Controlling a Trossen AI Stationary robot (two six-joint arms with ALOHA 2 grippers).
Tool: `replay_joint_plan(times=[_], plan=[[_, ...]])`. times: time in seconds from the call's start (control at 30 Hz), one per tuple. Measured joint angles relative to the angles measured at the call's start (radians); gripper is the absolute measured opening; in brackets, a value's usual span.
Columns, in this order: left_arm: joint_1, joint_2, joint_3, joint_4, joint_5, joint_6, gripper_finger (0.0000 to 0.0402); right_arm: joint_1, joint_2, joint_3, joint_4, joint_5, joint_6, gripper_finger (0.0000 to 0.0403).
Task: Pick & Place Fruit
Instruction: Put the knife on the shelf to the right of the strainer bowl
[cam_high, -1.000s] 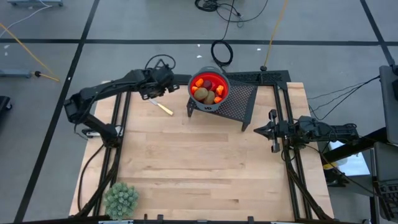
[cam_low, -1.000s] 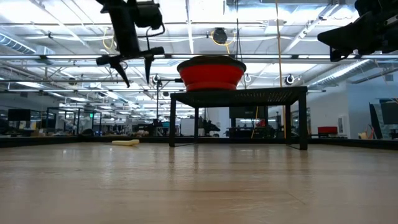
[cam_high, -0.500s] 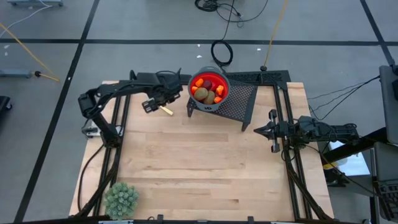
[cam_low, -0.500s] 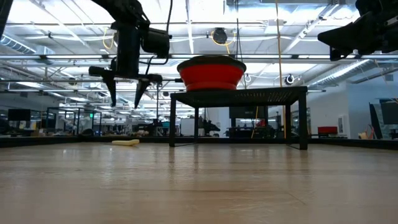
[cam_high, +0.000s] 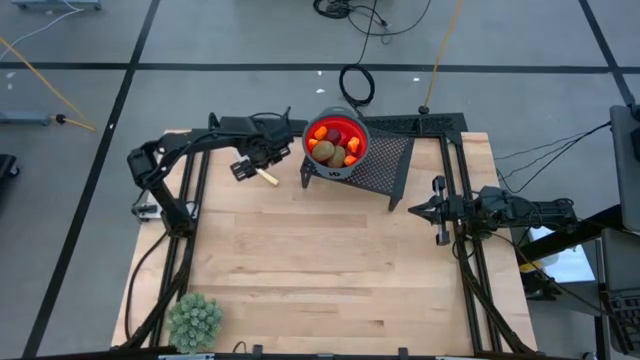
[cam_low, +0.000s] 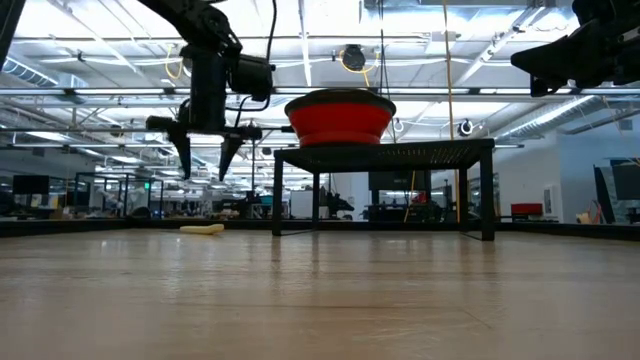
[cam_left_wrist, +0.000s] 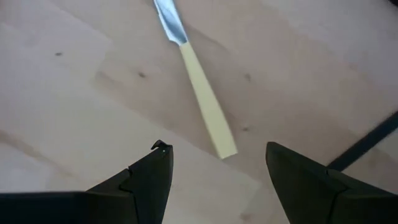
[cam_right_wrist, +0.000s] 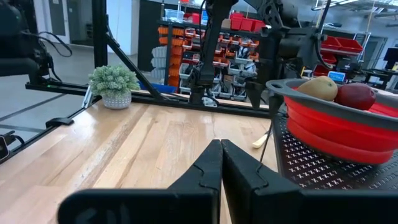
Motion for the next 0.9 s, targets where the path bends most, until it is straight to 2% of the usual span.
replay_joint_plan(times=[0.27, 0.43, 0.67, 0.9], plan=[[0.054, 0.001, -0.157, 0.252, 0.088, -0.111, 0.0255, 0.0, 0.0, 0.0, 0.0, 0.0, 0.0, 0.0], [0.062, 0.001, -0.212, 0.276, 0.091, -0.184, 0.0255, 0.0, 0.0, 0.0, 0.0, 0.0, 0.0, 0.0], [0.077, 0.001, -0.246, 0.286, 0.009, -0.256, 0.0255, 0.0, 0.0, 0.0, 0.0, 0.0, 0.0, 0.0], [0.141, 0.0, -0.252, 0.335, -0.018, -0.221, 0.0255, 0.0, 0.0, 0.0, 0.001, 0.0, 0.0, 0.0]])
